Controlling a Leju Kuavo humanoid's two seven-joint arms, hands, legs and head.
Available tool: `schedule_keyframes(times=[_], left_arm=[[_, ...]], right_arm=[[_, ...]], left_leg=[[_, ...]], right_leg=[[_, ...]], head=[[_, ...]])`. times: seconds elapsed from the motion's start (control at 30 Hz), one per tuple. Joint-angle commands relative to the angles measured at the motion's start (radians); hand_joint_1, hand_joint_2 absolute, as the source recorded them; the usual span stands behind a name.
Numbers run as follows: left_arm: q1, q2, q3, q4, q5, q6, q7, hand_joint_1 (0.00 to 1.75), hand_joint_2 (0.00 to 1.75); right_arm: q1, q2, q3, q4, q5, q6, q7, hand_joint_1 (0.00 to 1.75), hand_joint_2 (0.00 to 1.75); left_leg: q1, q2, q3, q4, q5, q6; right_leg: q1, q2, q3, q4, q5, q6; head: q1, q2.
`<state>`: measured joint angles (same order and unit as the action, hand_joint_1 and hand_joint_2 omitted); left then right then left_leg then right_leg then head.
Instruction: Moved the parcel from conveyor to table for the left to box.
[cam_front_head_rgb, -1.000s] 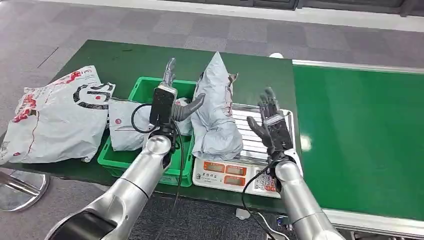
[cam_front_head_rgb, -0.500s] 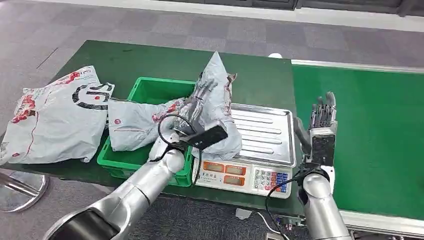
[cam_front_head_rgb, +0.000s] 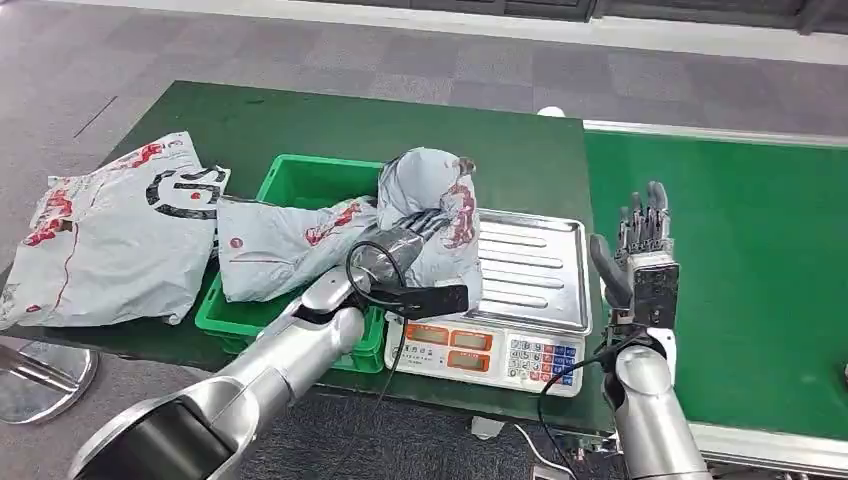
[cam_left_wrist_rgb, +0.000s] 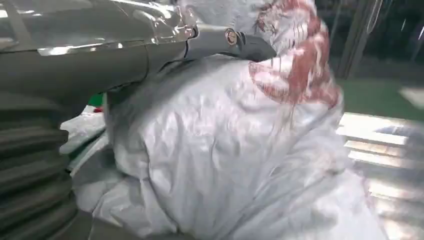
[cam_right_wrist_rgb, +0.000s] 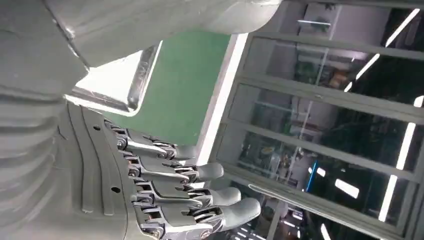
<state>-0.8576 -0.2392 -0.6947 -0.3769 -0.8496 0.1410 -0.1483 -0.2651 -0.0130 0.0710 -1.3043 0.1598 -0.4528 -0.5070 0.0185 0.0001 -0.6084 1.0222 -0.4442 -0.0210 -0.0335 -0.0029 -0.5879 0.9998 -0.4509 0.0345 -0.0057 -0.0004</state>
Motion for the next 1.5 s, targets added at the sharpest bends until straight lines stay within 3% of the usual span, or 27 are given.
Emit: schedule_keyframes(times=[0.03, 0.7, 0.83, 1.13, 1.33, 1.5], left_arm=[[-0.105, 0.054, -0.145, 0.142, -0.083, -0.290, 0.079, 1.75, 1.75], [-0.109, 0.036, -0.119, 0.134, -0.086, -0.274, 0.060, 1.75, 1.75], [-0.119, 0.029, -0.090, 0.120, -0.097, -0.155, 0.075, 1.75, 1.75], [-0.194, 0.052, 0.036, -0.032, -0.145, 0.354, 0.139, 1.75, 1.75], [-0.179, 0.069, 0.128, -0.152, -0.328, 0.494, 0.180, 1.75, 1.75], [-0.162, 0.069, 0.164, -0.160, -0.357, 0.496, 0.165, 1.75, 1.75]], right_arm=[[-0.090, -0.007, 0.039, 0.068, -0.006, 0.042, 0.001, 0.00, 1.75], [-0.075, -0.028, 0.040, 0.035, -0.001, 0.048, 0.006, 0.00, 1.75], [-0.047, -0.032, 0.019, 0.002, 0.005, 0.060, 0.008, 0.00, 1.75], [-0.012, 0.011, -0.023, -0.069, 0.052, 0.062, 0.036, 0.00, 1.75], [0.011, 0.040, -0.054, -0.096, 0.076, 0.057, 0.040, 0.00, 1.75], [0.019, 0.045, -0.054, -0.102, 0.080, 0.057, 0.040, 0.00, 1.75]], left_leg=[[0.000, 0.005, 0.002, -0.001, 0.001, 0.001], [-0.001, 0.004, 0.011, -0.004, 0.001, 0.000], [0.000, 0.002, 0.010, -0.005, 0.002, 0.000], [0.000, 0.002, 0.004, -0.001, 0.002, -0.001], [0.000, 0.001, 0.000, -0.001, 0.002, -0.003], [0.000, 0.002, 0.001, -0.002, 0.003, -0.003]], right_leg=[[0.000, 0.005, 0.000, -0.001, 0.002, -0.004], [0.001, 0.005, 0.007, -0.001, 0.002, -0.004], [0.002, 0.003, 0.007, -0.002, 0.002, -0.005], [0.002, 0.003, -0.001, 0.003, 0.002, -0.006], [0.002, 0.002, -0.003, 0.003, 0.001, -0.006], [0.002, 0.003, -0.003, 0.002, 0.002, -0.006]], head=[[0.000, 0.000], [0.000, 0.000], [0.000, 0.000], [0.000, 0.000], [0.000, 0.000], [0.000, 0.000]])
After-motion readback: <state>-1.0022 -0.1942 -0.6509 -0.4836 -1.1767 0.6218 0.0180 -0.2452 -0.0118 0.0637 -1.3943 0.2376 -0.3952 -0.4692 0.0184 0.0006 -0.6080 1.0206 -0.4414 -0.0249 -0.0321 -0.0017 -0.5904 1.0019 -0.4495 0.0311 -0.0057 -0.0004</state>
